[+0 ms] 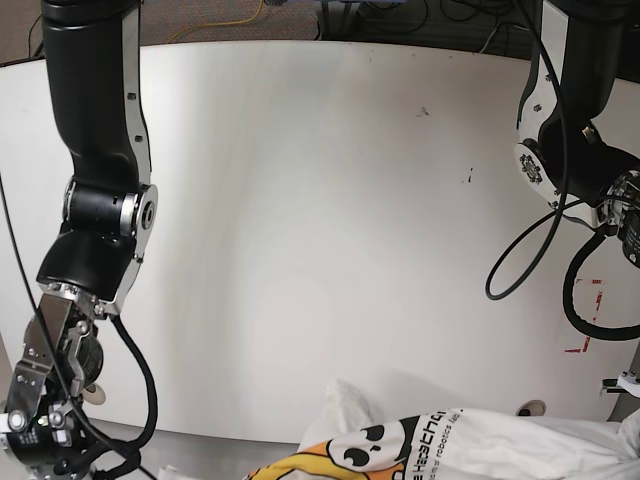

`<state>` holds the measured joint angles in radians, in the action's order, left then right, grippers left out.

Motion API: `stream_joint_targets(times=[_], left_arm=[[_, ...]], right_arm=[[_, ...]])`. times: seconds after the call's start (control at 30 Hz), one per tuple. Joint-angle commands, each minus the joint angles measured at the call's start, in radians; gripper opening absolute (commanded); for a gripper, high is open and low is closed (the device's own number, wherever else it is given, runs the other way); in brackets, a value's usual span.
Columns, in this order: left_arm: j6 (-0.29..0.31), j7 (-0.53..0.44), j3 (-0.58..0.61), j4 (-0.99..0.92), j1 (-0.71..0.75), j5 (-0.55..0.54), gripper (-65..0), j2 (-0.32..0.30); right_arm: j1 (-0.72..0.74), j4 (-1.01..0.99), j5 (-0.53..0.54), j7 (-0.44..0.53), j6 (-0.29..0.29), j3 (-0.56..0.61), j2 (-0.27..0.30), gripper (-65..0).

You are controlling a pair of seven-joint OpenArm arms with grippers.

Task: Layout the t-shirt on the table in an organized manner, then fold the t-shirt properly
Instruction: 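Lift the shirt with both grippers and pull the ends apart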

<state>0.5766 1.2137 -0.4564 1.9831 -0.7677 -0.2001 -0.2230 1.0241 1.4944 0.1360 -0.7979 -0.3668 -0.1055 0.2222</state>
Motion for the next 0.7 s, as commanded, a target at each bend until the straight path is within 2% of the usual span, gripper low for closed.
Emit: stream_joint_targets(times=[0.0, 0.13, 0.3, 0.43, 0.53, 0.67], left_arm=[[-0.008, -0.021, -0.003, 0.011, 0.03, 0.02, -65.0, -0.013], [-0.008, -0.021, -0.005, 0.011, 0.096, 0.02, -65.0, -0.013], [-0.005, -0.022, -0.006, 0.014, 0.253, 0.018, -65.0, -0.011], [-0.004, -0.022, -0.018, 0.012, 0.376, 0.018, -65.0, -0.011], [0.027, -0.022, -0.043, 0.012, 0.471, 0.018, -65.0, 0.009], [0.096, -0.024, -0.095, 0.009, 0.598, 0.02, -65.0, 0.041]], right_arm=[[-0.017, 0.078, -0.017, 0.001, 0.018, -0.012, 0.03, -65.0], [-0.13, 0.148, -0.017, -0.01, 0.018, -0.012, 0.046, -65.0], [-0.345, 0.275, -0.025, -0.01, 0.018, -0.018, 0.05, -65.0], [-0.517, 0.34, -0.017, -0.01, 0.018, -0.081, 0.044, -65.0], [-0.647, 0.368, -0.016, -0.008, 0.016, -0.119, 0.036, -65.0], [-0.824, 0.383, -0.016, -0.001, 0.016, -0.164, -0.007, -65.0]])
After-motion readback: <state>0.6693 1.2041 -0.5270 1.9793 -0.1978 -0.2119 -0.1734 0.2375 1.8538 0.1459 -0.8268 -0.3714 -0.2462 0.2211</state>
